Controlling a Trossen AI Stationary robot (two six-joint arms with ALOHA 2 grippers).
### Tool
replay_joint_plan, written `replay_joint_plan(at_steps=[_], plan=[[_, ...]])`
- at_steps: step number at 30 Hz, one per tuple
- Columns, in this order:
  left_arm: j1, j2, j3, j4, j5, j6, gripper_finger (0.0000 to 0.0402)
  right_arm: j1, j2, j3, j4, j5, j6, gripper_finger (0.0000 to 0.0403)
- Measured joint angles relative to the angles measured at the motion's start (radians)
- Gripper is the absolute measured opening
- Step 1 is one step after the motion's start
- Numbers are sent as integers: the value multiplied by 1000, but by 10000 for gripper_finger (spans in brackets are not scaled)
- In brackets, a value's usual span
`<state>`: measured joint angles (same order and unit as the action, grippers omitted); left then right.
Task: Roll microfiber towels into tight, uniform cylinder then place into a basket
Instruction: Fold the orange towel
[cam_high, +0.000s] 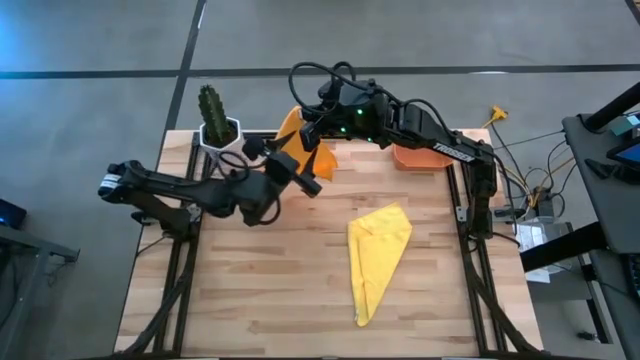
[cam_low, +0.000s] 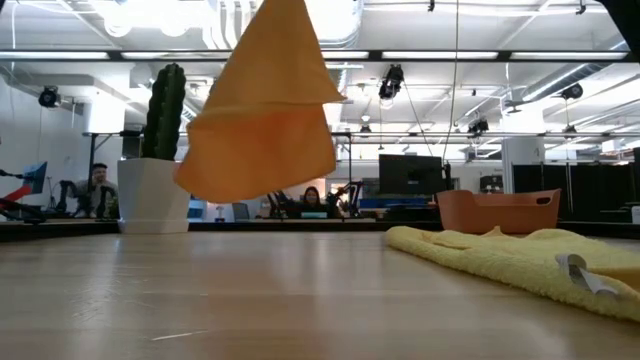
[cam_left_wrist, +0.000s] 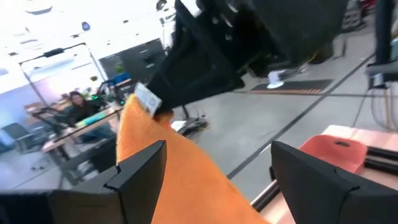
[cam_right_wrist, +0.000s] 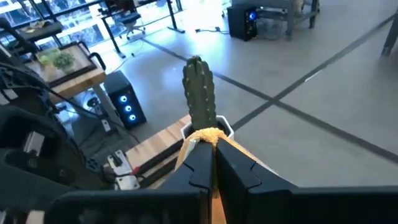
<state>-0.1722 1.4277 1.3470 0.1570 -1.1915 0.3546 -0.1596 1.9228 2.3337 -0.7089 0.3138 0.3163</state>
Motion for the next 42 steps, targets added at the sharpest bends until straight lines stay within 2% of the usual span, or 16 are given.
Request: replay_joint_plan(at_steps=[10,15,19,22,28,37,42], plan=[[35,39,5,0,-107,-2,272,18,-25,0,46,-36,-13,9],[44,27,4,0,-109,-3,272,24,-28,0,66,-40,-36,9],[44,25,1,-19,-135,11,272,24,-32,0,63,-138,-52,9],[37,14,0,-18,-208,115,272,27,-37,0,-25,-189,-94,9],[26,-41,-19,-18,-334,327,272,27,-39,0,-269,-191,-116,9],[13,-171,-45,-49,-334,366,272,29,-39,0,-342,-202,-145,9],[13,-226,-45,-141,-328,360,272,32,-39,0,-339,-361,-158,9]])
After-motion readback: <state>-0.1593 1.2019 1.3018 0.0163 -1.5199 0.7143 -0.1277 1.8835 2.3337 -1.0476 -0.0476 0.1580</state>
